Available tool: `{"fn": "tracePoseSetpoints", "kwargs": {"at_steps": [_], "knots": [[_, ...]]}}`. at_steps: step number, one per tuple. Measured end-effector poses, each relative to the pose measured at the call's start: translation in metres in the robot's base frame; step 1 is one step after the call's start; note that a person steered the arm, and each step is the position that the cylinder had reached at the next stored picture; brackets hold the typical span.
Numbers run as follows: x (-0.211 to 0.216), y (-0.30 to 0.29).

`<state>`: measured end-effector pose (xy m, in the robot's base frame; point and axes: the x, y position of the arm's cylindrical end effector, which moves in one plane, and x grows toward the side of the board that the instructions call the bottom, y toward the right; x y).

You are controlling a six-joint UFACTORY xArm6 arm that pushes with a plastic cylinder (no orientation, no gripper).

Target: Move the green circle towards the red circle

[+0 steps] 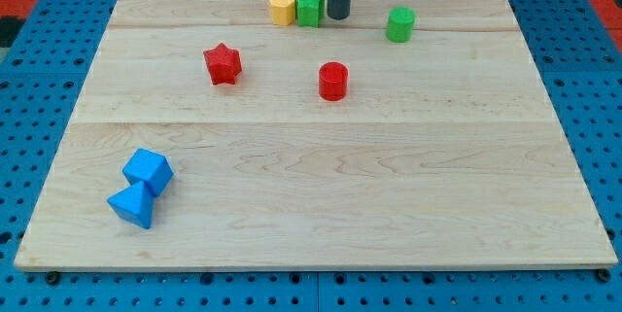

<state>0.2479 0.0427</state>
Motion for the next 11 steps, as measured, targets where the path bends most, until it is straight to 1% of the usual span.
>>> {"fn": "tracePoseSetpoints", "kwargs": {"at_steps": [1,2,3,5,6,7,9,10,11], "knots": [[0.0,0.089],[0.016,0.151],[0.018,0.168],[0.022,0.13],[0.039,0.099],[0.066,0.089],[0.112,0.1],[0.121,0.083],[0.116,0.035]]}}
